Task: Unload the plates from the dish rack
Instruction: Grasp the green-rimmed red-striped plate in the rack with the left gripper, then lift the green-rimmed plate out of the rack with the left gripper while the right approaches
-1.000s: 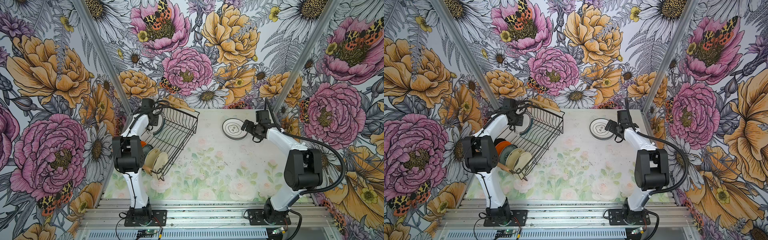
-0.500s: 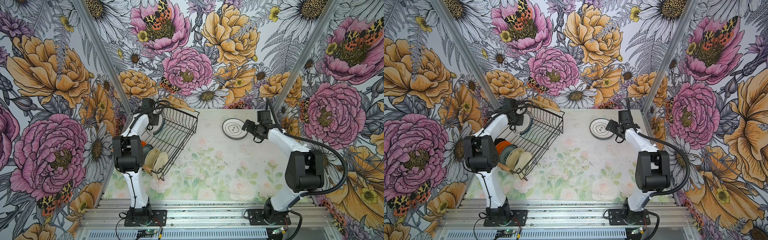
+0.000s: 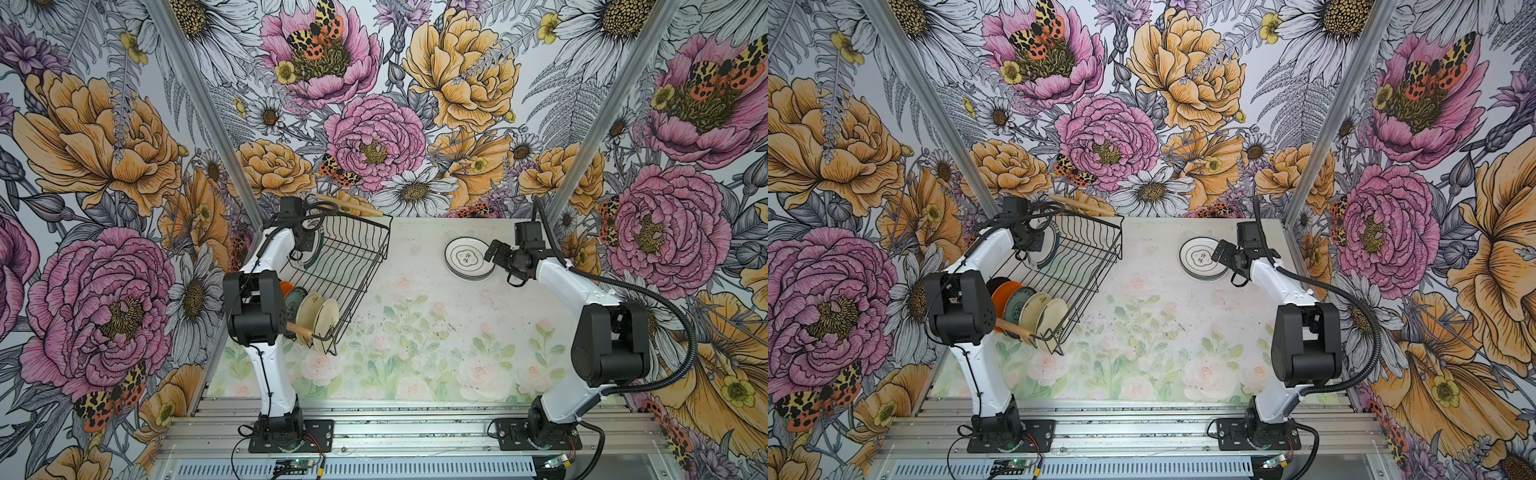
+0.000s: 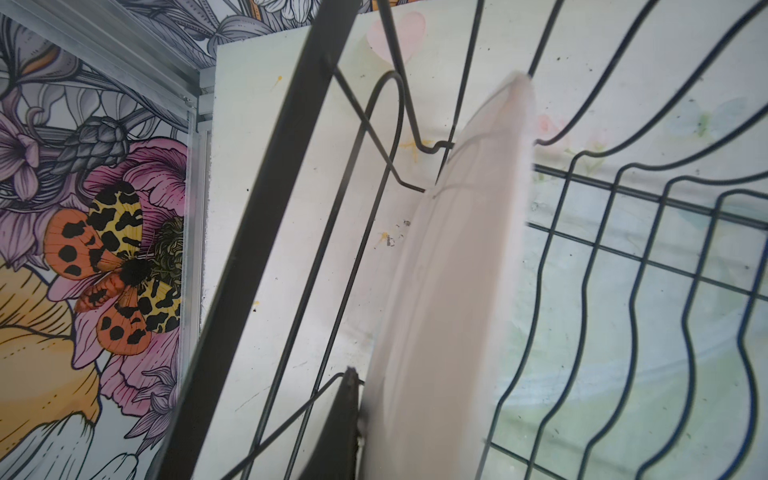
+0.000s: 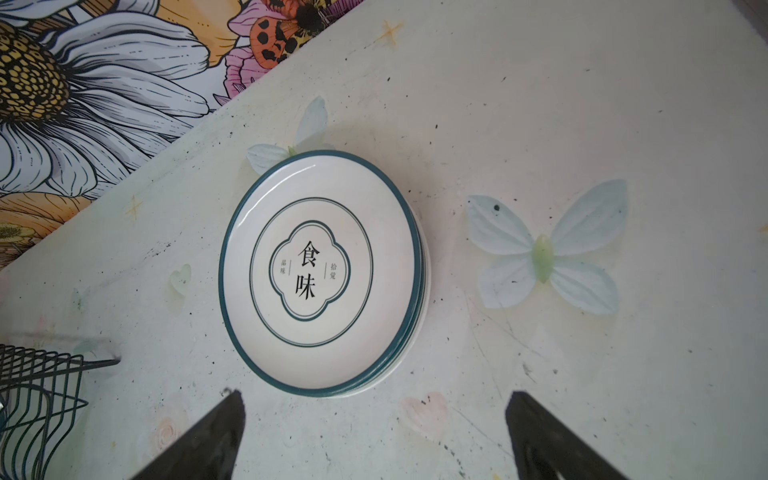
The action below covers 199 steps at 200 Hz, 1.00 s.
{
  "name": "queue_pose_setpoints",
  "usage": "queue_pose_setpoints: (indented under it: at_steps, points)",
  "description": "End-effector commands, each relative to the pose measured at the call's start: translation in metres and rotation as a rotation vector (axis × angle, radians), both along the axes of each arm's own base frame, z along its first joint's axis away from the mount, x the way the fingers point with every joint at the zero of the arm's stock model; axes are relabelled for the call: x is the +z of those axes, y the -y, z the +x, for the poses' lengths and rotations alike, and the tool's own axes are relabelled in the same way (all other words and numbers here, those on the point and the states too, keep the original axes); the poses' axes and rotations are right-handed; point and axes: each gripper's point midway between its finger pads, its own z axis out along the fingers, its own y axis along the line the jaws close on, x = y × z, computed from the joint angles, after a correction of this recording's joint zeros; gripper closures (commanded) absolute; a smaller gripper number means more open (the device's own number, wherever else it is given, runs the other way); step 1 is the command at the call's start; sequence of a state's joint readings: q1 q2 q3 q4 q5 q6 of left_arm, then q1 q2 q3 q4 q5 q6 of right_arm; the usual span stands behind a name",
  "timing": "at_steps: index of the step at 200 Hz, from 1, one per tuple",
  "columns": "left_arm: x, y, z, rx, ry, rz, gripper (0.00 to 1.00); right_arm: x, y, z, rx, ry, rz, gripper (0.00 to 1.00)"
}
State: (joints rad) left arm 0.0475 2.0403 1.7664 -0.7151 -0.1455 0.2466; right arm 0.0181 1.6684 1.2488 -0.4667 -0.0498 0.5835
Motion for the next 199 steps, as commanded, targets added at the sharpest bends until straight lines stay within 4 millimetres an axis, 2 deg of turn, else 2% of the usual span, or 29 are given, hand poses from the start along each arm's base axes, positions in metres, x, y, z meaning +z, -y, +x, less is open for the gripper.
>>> queue_pose_setpoints:
  at_steps: [1,107,121,122,125,153,167,199]
  points:
    - [0.020,-0.002,0.000,0.039,0.055,-0.044,0.92,0.021,0.001,0.003,-0.006,0.066,0.012,0.01]
    - [0.075,0.009,-0.024,0.050,0.160,-0.073,0.99,0.028,-0.003,0.004,0.017,0.086,0.023,0.01]
    - [0.077,0.012,-0.024,0.049,0.162,-0.077,0.99,0.029,-0.003,0.004,0.020,0.089,0.022,0.00]
    - [0.086,0.012,-0.026,0.049,0.181,-0.078,0.99,0.029,-0.003,0.004,0.020,0.090,0.022,0.01]
    - [0.095,0.014,-0.029,0.046,0.200,-0.080,0.99,0.030,-0.002,0.004,0.020,0.091,0.020,0.01]
    - [0.126,0.026,-0.040,0.066,0.263,-0.047,1.00,0.035,0.000,0.002,0.023,0.104,0.002,0.00]
    - [0.150,0.028,-0.049,0.127,0.320,-0.004,1.00,0.038,0.003,0.000,0.021,0.111,-0.013,0.01]
    - [0.211,0.051,-0.079,0.222,0.480,-0.015,1.00,0.051,0.014,-0.010,-0.008,0.143,-0.069,0.00]
